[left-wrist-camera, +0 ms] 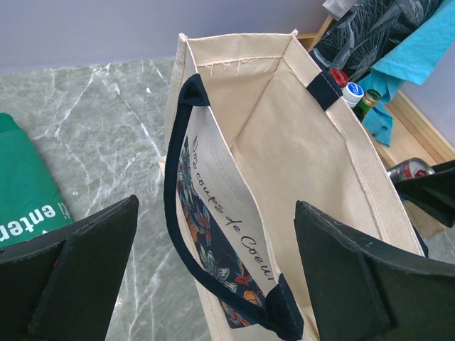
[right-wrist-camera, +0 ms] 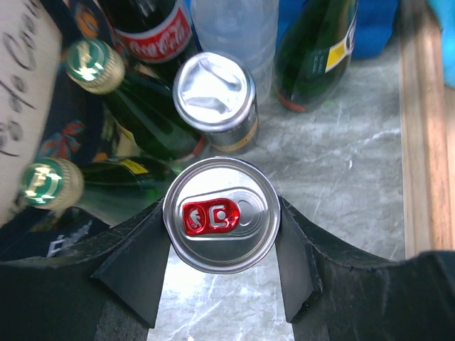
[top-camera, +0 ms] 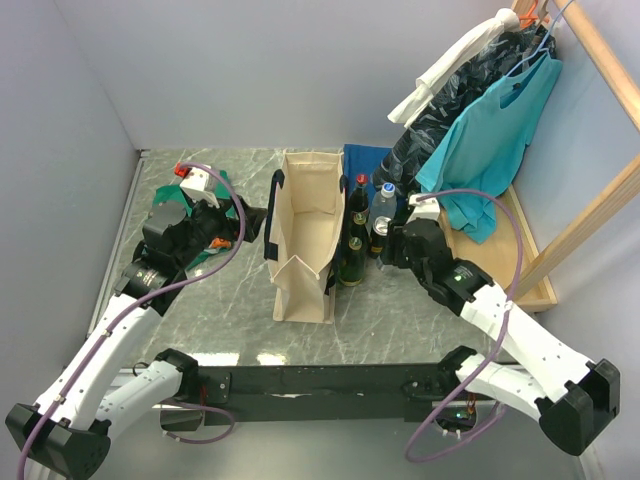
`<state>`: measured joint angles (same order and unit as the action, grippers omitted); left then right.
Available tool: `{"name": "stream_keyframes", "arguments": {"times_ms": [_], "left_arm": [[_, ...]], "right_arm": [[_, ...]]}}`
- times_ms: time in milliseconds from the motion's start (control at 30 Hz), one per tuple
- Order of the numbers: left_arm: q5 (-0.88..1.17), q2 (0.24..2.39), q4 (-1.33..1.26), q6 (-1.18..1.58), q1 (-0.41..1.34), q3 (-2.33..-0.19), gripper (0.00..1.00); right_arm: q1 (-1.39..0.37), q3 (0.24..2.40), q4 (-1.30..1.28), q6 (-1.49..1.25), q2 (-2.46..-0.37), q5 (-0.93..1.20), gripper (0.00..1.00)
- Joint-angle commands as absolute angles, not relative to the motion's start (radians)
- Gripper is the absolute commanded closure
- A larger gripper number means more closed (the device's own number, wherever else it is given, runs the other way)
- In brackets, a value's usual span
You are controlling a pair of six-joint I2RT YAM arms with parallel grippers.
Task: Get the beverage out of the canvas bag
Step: Place the drink at the center of the board.
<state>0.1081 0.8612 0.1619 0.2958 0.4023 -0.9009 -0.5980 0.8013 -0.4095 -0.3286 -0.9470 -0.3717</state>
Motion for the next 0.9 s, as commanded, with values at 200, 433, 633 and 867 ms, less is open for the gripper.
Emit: {"name": "stream_keyframes", "arguments": {"times_ms": [200, 433, 633, 867], "left_arm": [[0.107, 0.854, 0.141, 0.278, 0.399, -0.908, 0.04], [0.121, 0.862, 0.138, 0.282, 0.397, -0.908, 0.04], [0.114, 0.859, 0.138, 0.281, 0.397, -0.910, 0.04], [0.115, 0.858, 0.141, 0.279, 0.397, -0.911, 0.04]], "right_arm": [[-0.609, 0.743, -0.216, -0.351, -0.951, -0.394, 1.00], [-0.623, 0.696, -0.140, -0.347, -0.982, -0.408, 1.00], [-0.632, 0.675, -0.088, -0.341, -1.009, -0.414, 1.00], [-0.640, 0.673, -0.055, -0.331, -1.046, -0.425, 1.00]]}}
